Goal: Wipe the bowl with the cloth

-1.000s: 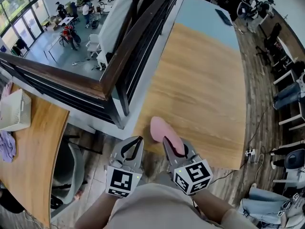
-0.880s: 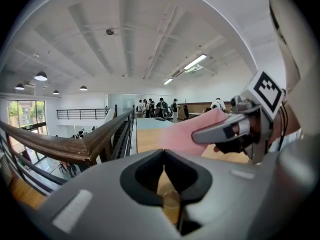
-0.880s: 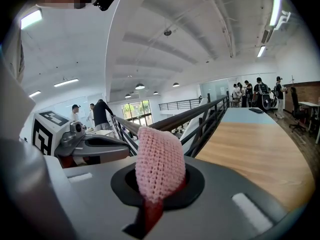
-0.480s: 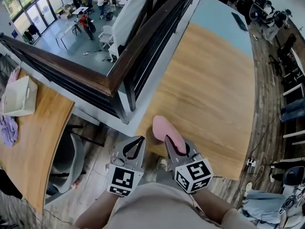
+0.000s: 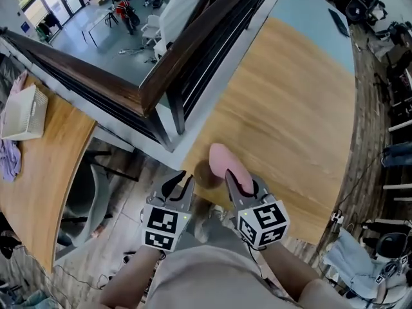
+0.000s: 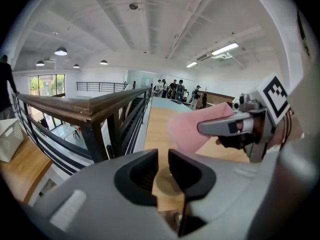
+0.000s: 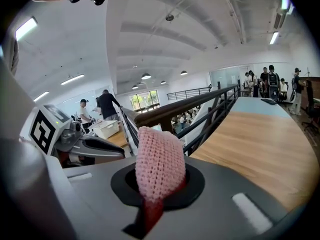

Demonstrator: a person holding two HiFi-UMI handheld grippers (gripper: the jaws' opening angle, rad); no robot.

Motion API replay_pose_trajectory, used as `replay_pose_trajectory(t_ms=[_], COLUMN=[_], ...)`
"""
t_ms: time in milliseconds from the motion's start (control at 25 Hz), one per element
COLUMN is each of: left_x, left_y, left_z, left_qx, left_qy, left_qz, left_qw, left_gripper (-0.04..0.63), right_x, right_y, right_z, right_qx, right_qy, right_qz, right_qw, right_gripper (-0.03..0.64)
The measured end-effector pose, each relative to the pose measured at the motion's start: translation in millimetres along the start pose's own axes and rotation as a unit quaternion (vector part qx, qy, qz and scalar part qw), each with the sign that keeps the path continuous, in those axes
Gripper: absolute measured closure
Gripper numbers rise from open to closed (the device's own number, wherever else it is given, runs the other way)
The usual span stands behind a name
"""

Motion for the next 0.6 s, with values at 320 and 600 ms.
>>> replay_pose_trajectory(t_ms=[320, 600], left_x=[-7.7, -24.4], left_y=[-52.6, -92.0], left_z=[-44.7, -79.1], left_qx=[-0.071, -0.118], left_qy=[-0.008, -0.019], left_qz=[0.046, 0.101], left_qw=[0.9964, 0.9878], left_gripper=[0.508, 0.497], right_x=[11.2, 8.4], right_y=[-37.9, -59.6], right_z=[-24.8, -50.9], right_qx=[-0.034, -0.059], right_qy=[0.005, 0.012], right_qz=[-0.008, -0.017], right_qw=[0.999, 0.998], right_gripper=[0.601, 0.601])
Point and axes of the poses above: the fingertips, and each gripper's own axes: z backward along the fingers, x to its right, y out of its top, the point moved 2 cm from there along z, backward along the fingers, and after that the axes turned 5 degrees about -y, right-handed, at the moved point
